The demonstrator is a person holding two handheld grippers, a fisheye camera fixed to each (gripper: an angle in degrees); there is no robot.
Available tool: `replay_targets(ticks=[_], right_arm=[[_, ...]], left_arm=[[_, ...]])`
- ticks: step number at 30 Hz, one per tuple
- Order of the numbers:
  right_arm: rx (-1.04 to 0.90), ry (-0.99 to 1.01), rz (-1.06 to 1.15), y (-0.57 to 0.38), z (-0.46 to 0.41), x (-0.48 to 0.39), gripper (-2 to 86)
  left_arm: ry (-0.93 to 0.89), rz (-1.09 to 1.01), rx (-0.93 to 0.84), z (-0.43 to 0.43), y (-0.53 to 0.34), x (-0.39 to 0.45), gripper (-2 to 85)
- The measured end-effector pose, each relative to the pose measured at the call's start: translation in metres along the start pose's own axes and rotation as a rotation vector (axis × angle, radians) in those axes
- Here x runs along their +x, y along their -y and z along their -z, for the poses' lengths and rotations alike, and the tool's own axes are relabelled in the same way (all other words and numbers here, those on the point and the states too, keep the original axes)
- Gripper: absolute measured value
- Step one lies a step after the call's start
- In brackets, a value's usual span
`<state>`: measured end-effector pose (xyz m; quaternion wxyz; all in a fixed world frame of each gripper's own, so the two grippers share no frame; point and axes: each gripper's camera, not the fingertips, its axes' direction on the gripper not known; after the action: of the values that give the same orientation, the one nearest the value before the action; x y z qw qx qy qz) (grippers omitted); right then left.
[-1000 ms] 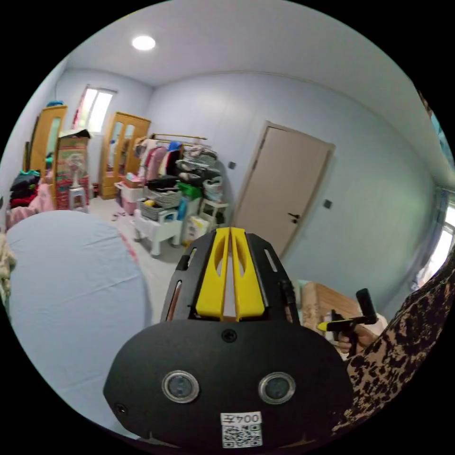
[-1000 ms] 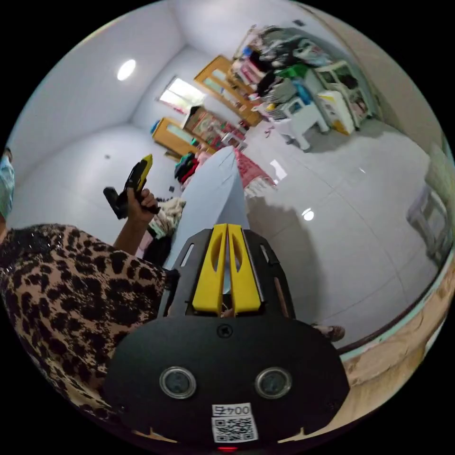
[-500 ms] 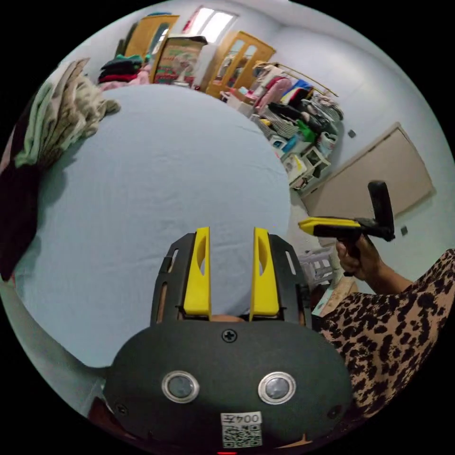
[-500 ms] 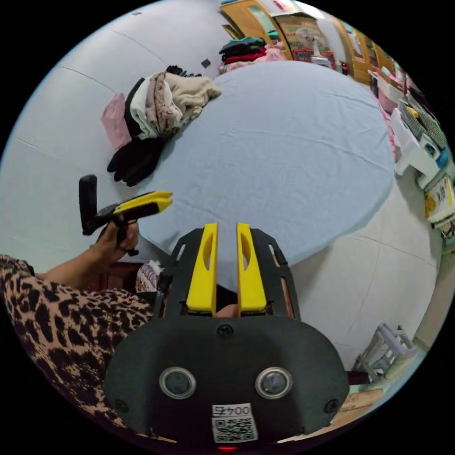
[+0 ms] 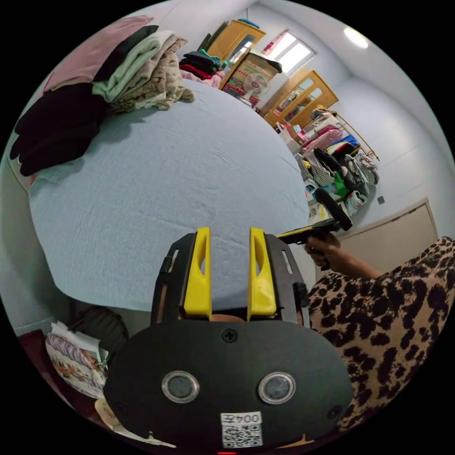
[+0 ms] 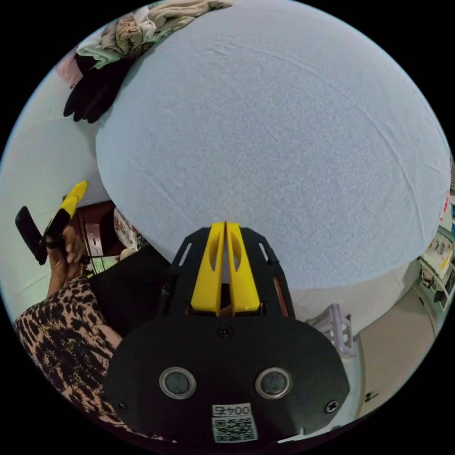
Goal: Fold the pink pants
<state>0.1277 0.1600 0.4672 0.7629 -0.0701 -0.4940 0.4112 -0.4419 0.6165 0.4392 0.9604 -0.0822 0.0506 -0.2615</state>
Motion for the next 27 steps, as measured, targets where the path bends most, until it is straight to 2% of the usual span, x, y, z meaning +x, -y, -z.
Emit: replay_targets(ticks=[6,11,14,16,20,27], right_arm=[[-0.051,-0.060,0.083,0.072,0.048,-0.048,-0.7],[-0.044,-0.013,-0.056,0.115,0.082,-0.067,-0.7],[-0.057,-0.096,0.111,0.138,0.099,-0.092,-0.7],[-0.063,-0.177,0.193,0.150,0.107,-0.110,-0.7],[-0.089,-0.345,0.179,0.179,0.122,-0.145,-0.8],[-0.123,-0.303,0.052,0.221,0.153,-0.156,-0.7]], left_arm=[[0.027,0.025,0.013,0.063,0.024,0.071,11.5],[0.026,0.049,0.073,0.116,0.048,0.108,12.1],[0.055,0.040,0.118,0.158,0.080,0.118,13.3],[0.093,0.024,0.152,0.191,0.108,0.117,14.3],[0.168,0.035,0.276,0.287,0.185,0.095,16.9],[0.221,0.179,0.430,0.412,0.284,0.035,20.4]])
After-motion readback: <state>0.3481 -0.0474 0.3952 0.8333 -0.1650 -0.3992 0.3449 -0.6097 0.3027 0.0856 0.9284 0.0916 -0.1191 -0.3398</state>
